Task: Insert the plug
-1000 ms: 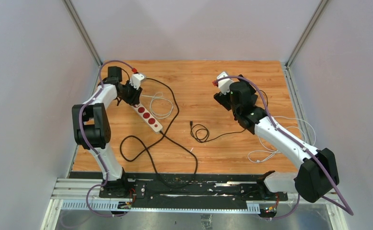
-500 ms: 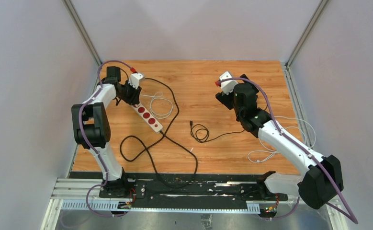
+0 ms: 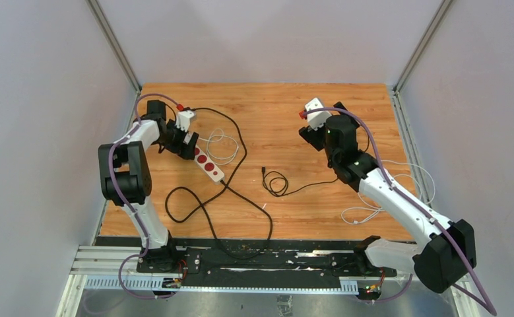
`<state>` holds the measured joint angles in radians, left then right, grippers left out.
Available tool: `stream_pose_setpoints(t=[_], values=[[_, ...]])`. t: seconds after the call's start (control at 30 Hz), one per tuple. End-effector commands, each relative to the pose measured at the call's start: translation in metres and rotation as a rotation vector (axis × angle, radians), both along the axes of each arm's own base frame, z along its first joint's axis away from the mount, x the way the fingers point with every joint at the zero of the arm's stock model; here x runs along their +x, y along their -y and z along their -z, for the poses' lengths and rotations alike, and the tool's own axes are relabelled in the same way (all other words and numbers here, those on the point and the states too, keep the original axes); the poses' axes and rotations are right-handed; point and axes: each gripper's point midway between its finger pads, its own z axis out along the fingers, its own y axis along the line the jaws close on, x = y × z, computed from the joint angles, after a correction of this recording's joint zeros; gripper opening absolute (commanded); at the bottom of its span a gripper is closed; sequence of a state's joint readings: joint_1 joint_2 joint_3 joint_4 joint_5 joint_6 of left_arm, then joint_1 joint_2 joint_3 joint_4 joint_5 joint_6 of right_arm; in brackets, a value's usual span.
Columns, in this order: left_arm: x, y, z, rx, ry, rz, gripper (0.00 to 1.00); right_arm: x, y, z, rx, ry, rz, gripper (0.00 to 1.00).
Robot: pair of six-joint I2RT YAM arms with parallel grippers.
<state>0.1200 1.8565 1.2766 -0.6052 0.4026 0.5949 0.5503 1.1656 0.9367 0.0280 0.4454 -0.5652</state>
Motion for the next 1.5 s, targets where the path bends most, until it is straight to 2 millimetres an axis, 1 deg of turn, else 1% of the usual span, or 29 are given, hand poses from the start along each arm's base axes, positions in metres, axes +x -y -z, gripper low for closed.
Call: stream_pose_setpoints(t=[0.0,0.1,0.23,0.3,0.43,0.5,0.6,0.73,0.8,0.87,0.9,1.03,1.07,1.1,1.13,1.17,1.23,1.27,1.37,1.47], values=[[0.011,0.015,-0.035,-0.084,0.093,-0.024,1.00,-0.010,-0.003,0.000,0.030,-0.005,-0.018,1.00],[0.012,0.019,-0.057,-0.105,0.151,-0.022,1.00,-0.013,-0.002,-0.008,0.047,0.015,-0.018,1.00],[0.012,0.012,-0.090,-0.080,0.261,-0.098,1.00,-0.019,-0.002,-0.019,0.083,0.041,-0.041,1.00],[0.008,0.008,-0.110,-0.073,0.321,-0.154,1.00,-0.022,-0.004,-0.025,0.103,0.054,-0.058,1.00],[-0.004,-0.003,-0.155,-0.074,0.444,-0.313,1.00,-0.025,-0.007,-0.037,0.172,0.076,-0.068,1.00],[-0.015,-0.009,-0.181,-0.094,0.513,-0.424,1.00,-0.027,-0.007,-0.042,0.210,0.088,-0.057,1.00],[-0.028,-0.015,-0.214,-0.187,0.583,-0.622,1.00,-0.028,-0.005,-0.049,0.296,0.099,-0.022,1.00],[-0.050,-0.022,-0.254,-0.324,0.624,-0.858,1.00,-0.024,0.008,-0.034,0.415,0.017,0.095,1.00],[-0.062,-0.022,-0.266,-0.397,0.631,-0.946,1.00,-0.020,0.021,-0.020,0.484,-0.057,0.180,1.00],[-0.073,-0.016,-0.268,-0.445,0.620,-0.956,1.00,-0.014,0.034,-0.001,0.577,-0.148,0.261,1.00],[-0.079,-0.016,-0.268,-0.452,0.618,-0.969,1.00,-0.010,0.045,0.010,0.626,-0.188,0.318,1.00],[-0.097,-0.017,-0.257,-0.465,0.595,-1.025,1.00,0.005,0.088,0.063,0.755,-0.363,0.563,0.98],[-0.100,-0.016,-0.253,-0.465,0.586,-1.023,1.00,0.010,0.091,0.074,0.775,-0.401,0.584,0.97],[-0.103,-0.015,-0.248,-0.465,0.573,-1.030,1.00,0.017,0.101,0.086,0.805,-0.432,0.632,0.95],[-0.104,-0.013,-0.243,-0.473,0.557,-1.029,1.00,0.024,0.105,0.096,0.819,-0.459,0.657,0.95],[-0.105,-0.009,-0.238,-0.485,0.536,-1.019,1.00,0.034,0.108,0.101,0.829,-0.474,0.670,0.93],[-0.106,0.000,-0.229,-0.483,0.502,-0.962,1.00,0.053,0.111,0.113,0.809,-0.508,0.696,0.92],[-0.107,0.001,-0.226,-0.473,0.496,-0.945,1.00,0.062,0.112,0.120,0.799,-0.525,0.710,0.93],[-0.112,-0.005,-0.217,-0.419,0.493,-0.955,1.00,0.082,0.114,0.142,0.779,-0.573,0.754,0.95],[-0.116,-0.012,-0.208,-0.383,0.486,-0.991,1.00,0.091,0.119,0.171,0.746,-0.616,0.823,0.95]])
